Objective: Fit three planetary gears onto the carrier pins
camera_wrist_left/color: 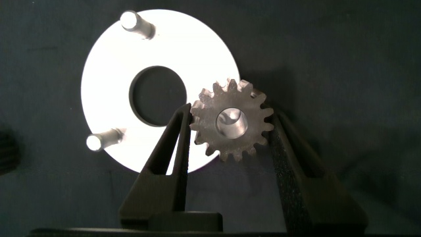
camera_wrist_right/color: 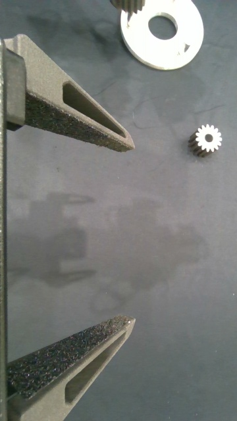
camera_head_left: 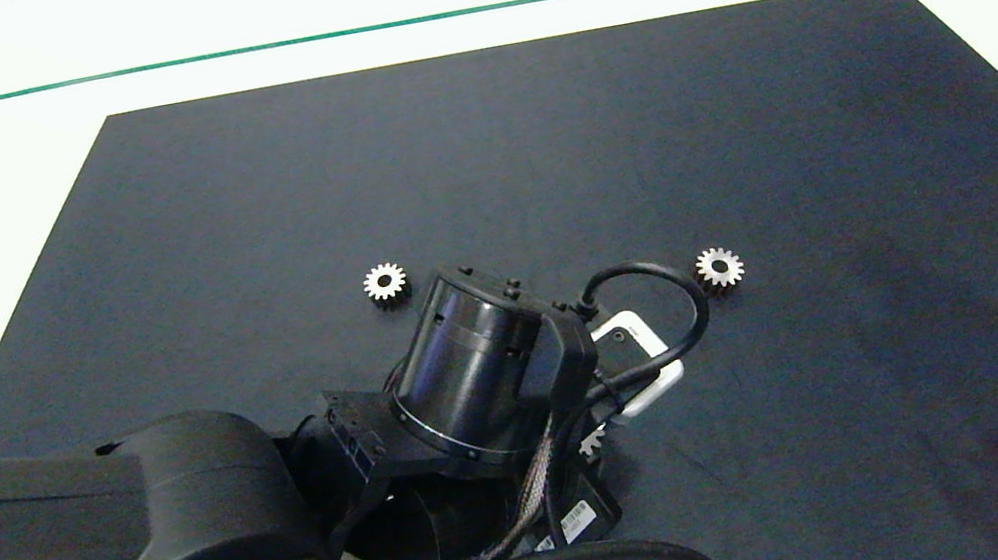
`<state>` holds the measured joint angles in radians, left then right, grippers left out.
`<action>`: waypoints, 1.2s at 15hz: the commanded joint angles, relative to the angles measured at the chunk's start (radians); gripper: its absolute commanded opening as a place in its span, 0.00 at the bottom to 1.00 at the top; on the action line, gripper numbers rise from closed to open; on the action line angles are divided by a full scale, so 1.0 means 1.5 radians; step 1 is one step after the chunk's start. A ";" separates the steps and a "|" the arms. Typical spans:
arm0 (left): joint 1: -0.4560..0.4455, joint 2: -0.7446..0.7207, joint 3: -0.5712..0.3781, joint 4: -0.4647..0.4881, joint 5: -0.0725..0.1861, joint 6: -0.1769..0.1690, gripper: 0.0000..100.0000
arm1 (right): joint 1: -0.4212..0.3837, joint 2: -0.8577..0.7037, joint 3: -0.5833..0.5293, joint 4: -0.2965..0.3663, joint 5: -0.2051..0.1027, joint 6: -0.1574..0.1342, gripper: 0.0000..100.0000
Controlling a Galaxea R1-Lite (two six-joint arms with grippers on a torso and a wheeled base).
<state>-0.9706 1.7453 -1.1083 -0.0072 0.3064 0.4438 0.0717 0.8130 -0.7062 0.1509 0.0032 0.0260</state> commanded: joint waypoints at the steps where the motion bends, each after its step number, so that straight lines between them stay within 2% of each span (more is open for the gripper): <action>1: 0.008 0.003 -0.005 0.001 0.001 0.011 0.22 | 0.000 0.000 0.002 0.001 0.001 0.000 1.00; 14: 0.009 0.014 -0.001 -0.002 0.002 0.015 0.22 | 0.000 0.000 0.016 0.000 0.008 0.006 1.00; 18: 0.028 0.017 0.002 -0.003 0.002 0.016 0.22 | 0.000 0.000 0.017 0.000 0.008 0.006 1.00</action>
<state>-0.9355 1.7683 -1.1087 -0.0128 0.3077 0.4647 0.0715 0.8115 -0.6817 0.1491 0.0149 0.0351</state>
